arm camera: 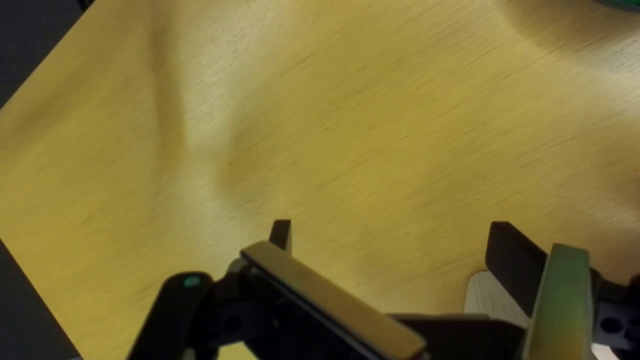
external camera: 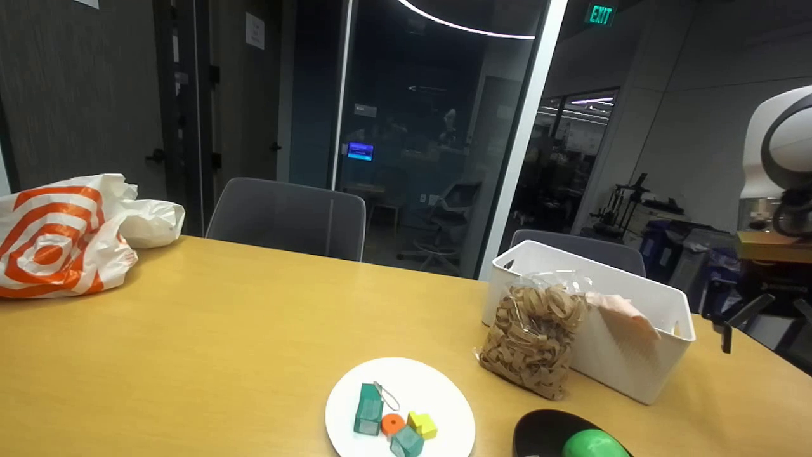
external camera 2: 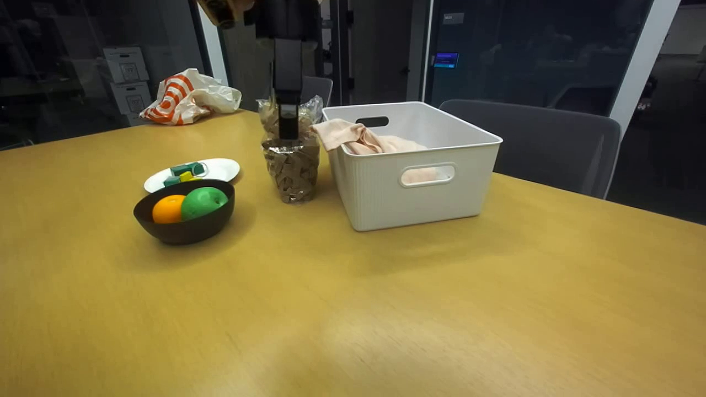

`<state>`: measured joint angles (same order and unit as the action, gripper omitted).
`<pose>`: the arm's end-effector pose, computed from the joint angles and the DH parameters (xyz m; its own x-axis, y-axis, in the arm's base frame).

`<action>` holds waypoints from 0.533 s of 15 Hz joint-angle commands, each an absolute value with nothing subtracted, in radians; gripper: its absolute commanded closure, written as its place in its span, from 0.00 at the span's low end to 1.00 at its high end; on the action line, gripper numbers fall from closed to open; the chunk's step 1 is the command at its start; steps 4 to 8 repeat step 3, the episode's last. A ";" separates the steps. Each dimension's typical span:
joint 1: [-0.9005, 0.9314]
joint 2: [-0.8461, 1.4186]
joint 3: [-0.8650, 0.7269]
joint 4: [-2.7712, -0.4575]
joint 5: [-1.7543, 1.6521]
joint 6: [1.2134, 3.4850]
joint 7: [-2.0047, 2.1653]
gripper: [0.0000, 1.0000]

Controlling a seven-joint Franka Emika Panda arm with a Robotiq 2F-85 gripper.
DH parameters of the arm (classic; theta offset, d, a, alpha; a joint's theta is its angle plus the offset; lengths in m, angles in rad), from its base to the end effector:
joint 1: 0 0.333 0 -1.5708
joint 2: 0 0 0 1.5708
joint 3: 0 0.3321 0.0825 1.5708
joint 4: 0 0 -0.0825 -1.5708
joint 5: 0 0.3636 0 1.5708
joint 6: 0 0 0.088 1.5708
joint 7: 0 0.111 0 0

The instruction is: Put the two shirts in the white basket together

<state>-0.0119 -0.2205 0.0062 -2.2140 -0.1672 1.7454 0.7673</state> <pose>0.4318 -0.0180 0.4732 0.7405 -0.6681 -0.0721 -0.6274 -0.7258 0.2822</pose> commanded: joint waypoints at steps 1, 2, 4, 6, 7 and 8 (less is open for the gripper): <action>-0.029 -0.220 0.020 -2.212 -0.164 1.742 0.761 0.00; -0.029 -0.220 0.019 -2.212 -0.164 1.741 0.760 0.00; -0.029 -0.220 0.020 -2.212 -0.164 1.739 0.760 0.00; -0.029 -0.220 0.020 -2.212 -0.164 1.739 0.760 0.00; -0.029 -0.220 0.020 -2.212 -0.164 1.739 0.760 0.00; -0.029 -0.220 0.020 -2.212 -0.164 1.739 0.760 0.00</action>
